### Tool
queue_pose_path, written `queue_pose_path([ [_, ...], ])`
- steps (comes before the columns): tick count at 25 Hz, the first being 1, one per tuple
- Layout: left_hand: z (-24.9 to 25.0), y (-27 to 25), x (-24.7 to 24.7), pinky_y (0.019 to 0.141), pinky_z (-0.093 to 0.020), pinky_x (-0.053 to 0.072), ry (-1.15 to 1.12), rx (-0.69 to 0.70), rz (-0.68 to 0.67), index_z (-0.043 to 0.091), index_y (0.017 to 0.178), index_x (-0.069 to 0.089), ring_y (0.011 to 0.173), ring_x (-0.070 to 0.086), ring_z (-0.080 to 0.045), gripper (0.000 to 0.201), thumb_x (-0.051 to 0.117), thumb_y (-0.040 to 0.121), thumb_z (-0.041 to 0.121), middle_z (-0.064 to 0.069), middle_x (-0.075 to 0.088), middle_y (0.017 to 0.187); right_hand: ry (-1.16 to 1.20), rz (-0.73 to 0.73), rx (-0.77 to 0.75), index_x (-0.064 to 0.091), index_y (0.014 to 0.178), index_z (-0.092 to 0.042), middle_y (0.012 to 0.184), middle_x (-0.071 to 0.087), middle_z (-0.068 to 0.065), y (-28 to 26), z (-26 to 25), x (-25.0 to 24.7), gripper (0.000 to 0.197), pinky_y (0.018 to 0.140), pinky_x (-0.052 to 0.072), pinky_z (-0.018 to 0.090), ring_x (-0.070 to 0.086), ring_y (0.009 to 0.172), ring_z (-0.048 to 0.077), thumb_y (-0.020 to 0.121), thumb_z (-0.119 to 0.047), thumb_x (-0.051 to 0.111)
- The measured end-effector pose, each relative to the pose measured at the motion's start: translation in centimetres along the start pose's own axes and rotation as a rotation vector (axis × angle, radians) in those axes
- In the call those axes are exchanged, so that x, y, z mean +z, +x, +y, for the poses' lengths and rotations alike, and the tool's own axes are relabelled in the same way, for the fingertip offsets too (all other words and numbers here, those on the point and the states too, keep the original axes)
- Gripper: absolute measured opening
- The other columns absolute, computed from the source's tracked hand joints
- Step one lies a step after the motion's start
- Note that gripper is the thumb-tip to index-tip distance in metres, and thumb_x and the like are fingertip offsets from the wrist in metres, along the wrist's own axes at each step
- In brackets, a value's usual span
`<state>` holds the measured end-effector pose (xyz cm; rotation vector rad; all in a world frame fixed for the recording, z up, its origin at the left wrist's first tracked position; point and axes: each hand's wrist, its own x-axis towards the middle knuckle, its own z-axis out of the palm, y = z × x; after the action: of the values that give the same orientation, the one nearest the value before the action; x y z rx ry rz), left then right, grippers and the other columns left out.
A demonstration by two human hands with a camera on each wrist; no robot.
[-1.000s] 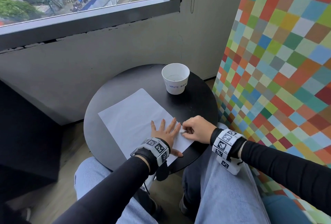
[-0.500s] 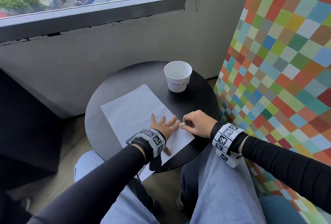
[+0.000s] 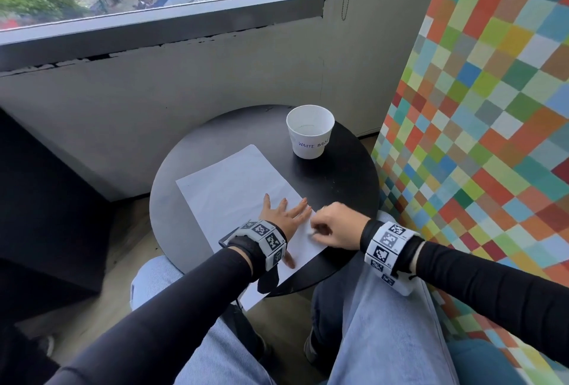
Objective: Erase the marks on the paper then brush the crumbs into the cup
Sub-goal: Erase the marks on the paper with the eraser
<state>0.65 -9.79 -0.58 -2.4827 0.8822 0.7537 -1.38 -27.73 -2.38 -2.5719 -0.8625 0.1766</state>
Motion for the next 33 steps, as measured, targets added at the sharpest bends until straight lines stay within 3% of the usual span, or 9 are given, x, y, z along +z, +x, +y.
queue_pose_path([
  [3, -0.2, 0.0, 0.2, 0.114, -0.069, 0.009, -0.003, 0.009, 0.012, 0.017, 0.157, -0.014, 0.151, 0.004, -0.036, 0.138, 0.078, 0.066, 0.067, 0.003, -0.017, 0.164, 0.010, -0.094, -0.060, 0.059, 0.065, -0.011, 0.059, 0.056, 0.001, -0.2, -0.6, 0.4, 0.022, 0.058, 0.036, 0.025, 0.051, 0.057, 0.018, 0.081, -0.026, 0.066],
  [7, -0.2, 0.1, 0.0, 0.115, -0.068, 0.008, -0.019, 0.015, 0.001, 0.017, 0.156, -0.015, 0.151, 0.003, -0.036, 0.139, 0.078, 0.066, 0.066, 0.003, -0.018, 0.164, -0.018, 0.071, 0.077, 0.055, 0.062, -0.012, 0.058, 0.050, -0.002, 0.9, 1.3, -0.9, 0.026, 0.060, 0.041, 0.028, 0.048, 0.057, 0.018, 0.082, -0.025, 0.066],
  [11, -0.1, 0.1, 0.0, 0.115, -0.068, 0.009, -0.004, 0.006, -0.003, 0.015, 0.156, -0.015, 0.151, 0.004, -0.036, 0.140, 0.078, 0.065, 0.067, 0.003, -0.019, 0.164, 0.045, -0.085, -0.047, 0.059, 0.065, -0.013, 0.059, 0.059, 0.000, -0.5, -1.0, 0.8, 0.022, 0.058, 0.039, 0.024, 0.052, 0.056, 0.016, 0.080, -0.028, 0.067],
  [15, -0.1, 0.1, -0.1, 0.116, -0.065, 0.009, -0.009, 0.016, -0.001, 0.015, 0.156, -0.014, 0.151, 0.004, -0.035, 0.139, 0.079, 0.066, 0.065, 0.001, -0.018, 0.164, -0.016, 0.066, 0.121, 0.058, 0.064, -0.009, 0.058, 0.056, 0.000, 1.0, 1.7, -1.1, 0.027, 0.061, 0.045, 0.029, 0.052, 0.057, 0.020, 0.082, -0.027, 0.066],
  [21, -0.5, 0.2, 0.2, 0.120, -0.055, 0.015, -0.046, 0.026, 0.014, 0.010, 0.156, -0.014, 0.151, 0.003, -0.034, 0.143, 0.081, 0.064, 0.064, -0.004, -0.017, 0.164, 0.029, -0.107, -0.056, 0.061, 0.067, -0.012, 0.060, 0.059, 0.000, -0.5, -0.7, 0.4, 0.021, 0.058, 0.040, 0.024, 0.053, 0.056, 0.017, 0.080, -0.027, 0.068],
  [25, -0.5, 0.2, 0.1, 0.120, -0.057, 0.013, -0.050, 0.034, 0.002, 0.012, 0.156, -0.015, 0.152, 0.000, -0.033, 0.142, 0.080, 0.064, 0.064, -0.002, -0.019, 0.164, 0.015, 0.060, 0.105, 0.058, 0.066, -0.009, 0.059, 0.051, -0.004, 0.9, 1.5, -1.0, 0.024, 0.060, 0.040, 0.026, 0.049, 0.057, 0.017, 0.081, -0.025, 0.068],
  [30, -0.6, 0.1, 0.3, 0.119, -0.060, 0.010, -0.048, 0.024, 0.003, 0.012, 0.156, -0.015, 0.152, -0.001, -0.033, 0.141, 0.077, 0.065, 0.068, -0.002, -0.019, 0.164, 0.103, -0.096, -0.065, 0.062, 0.070, -0.011, 0.060, 0.057, -0.003, -0.5, -1.0, 0.7, 0.020, 0.059, 0.039, 0.018, 0.049, 0.056, 0.010, 0.080, -0.025, 0.070],
  [33, -0.5, 0.2, 0.2, 0.118, -0.062, 0.006, -0.050, 0.023, 0.004, 0.013, 0.156, -0.016, 0.152, -0.002, -0.033, 0.140, 0.076, 0.066, 0.068, -0.002, -0.019, 0.164, 0.061, 0.058, 0.065, 0.061, 0.068, -0.010, 0.060, 0.050, -0.008, 0.8, 0.7, -0.5, 0.022, 0.061, 0.036, 0.021, 0.046, 0.057, 0.011, 0.081, -0.026, 0.070],
])
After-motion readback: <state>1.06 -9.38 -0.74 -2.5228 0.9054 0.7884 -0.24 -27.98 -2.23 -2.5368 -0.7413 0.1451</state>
